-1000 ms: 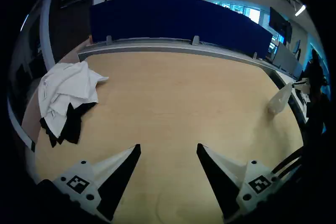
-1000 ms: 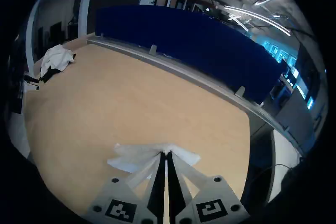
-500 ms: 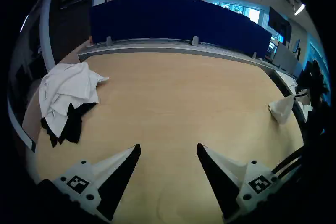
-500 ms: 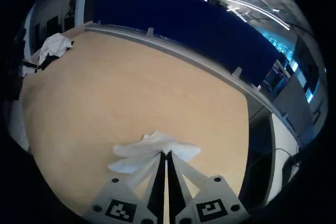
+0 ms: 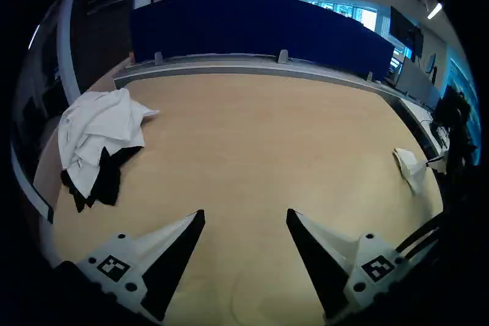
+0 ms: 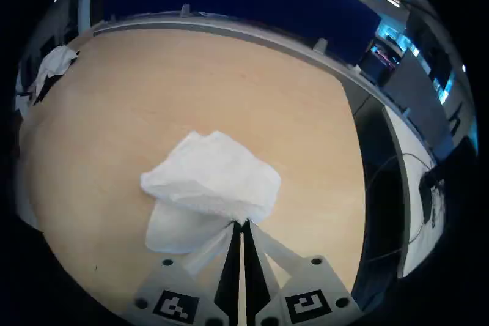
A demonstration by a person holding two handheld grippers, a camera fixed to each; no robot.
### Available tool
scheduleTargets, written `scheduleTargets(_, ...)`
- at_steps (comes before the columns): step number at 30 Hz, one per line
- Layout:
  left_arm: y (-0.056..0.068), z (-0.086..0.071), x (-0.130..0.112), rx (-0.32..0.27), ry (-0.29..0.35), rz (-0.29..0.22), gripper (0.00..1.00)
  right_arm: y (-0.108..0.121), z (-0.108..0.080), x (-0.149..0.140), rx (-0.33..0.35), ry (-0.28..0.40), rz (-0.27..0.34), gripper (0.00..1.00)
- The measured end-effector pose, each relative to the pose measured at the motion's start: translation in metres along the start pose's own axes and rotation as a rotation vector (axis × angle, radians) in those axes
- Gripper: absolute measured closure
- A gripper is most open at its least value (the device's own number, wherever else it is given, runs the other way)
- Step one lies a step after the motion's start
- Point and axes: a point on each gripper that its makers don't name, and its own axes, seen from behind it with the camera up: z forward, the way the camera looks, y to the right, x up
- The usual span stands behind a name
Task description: Fold towel
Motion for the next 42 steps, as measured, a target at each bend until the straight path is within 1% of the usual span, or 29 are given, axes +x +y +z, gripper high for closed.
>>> scheduleTargets(6, -0.001, 0.0, -0.002, 0.003, -0.003, 0.006, 0.0, 0.002, 0.011, -0.036, -0.038, -0.078, 0.068, 0.97)
scheduleTargets(11, -0.002, 0.0, -0.002, 0.006, -0.004, 0.012, 0.01, 0.001, 0.02, -0.057, -0.062, -0.131, 0.098, 0.97)
scheduleTargets(17, 0.0, 0.0, -0.002, 0.006, -0.004, 0.02, 0.0, 0.001, 0.022, -0.06, -0.075, -0.135, 0.118, 0.96)
scheduleTargets(24, 0.001, -0.002, -0.001, 0.005, -0.002, 0.017, 0.0, 0.002, 0.023, -0.06, -0.078, -0.137, 0.117, 0.95)
scheduleTargets(27, 0.001, -0.002, -0.001, 0.006, -0.002, 0.018, 0.0, 0.003, 0.023, -0.06, -0.084, -0.137, 0.114, 0.93)
scheduleTargets(29, 0.001, -0.003, -0.001, 0.007, -0.002, 0.019, 0.0, 0.004, 0.022, -0.06, -0.091, -0.136, 0.113, 0.89)
scheduleTargets(31, 0.001, -0.003, 0.0, 0.007, -0.002, 0.02, 0.0, 0.005, 0.022, -0.06, -0.1, -0.131, 0.114, 0.82)
scheduleTargets(35, 0.001, -0.004, 0.0, 0.007, -0.001, 0.018, 0.0, 0.007, 0.02, -0.06, -0.111, -0.117, 0.117, 0.64)
scheduleTargets(37, 0.001, -0.004, -0.001, 0.007, 0.0, 0.017, 0.0, 0.008, 0.018, -0.06, -0.111, -0.113, 0.119, 0.51)
scheduleTargets(40, 0.002, -0.004, -0.001, 0.005, 0.0, 0.016, 0.0, 0.008, 0.016, -0.061, -0.109, -0.111, 0.123, 0.36)
scheduleTargets(41, 0.003, -0.004, -0.001, 0.005, 0.0, 0.015, 0.0, 0.008, 0.015, -0.062, -0.109, -0.111, 0.125, 0.33)
scheduleTargets(42, 0.003, -0.004, -0.001, 0.004, 0.001, 0.016, 0.0, 0.009, 0.015, -0.062, -0.109, -0.112, 0.126, 0.32)
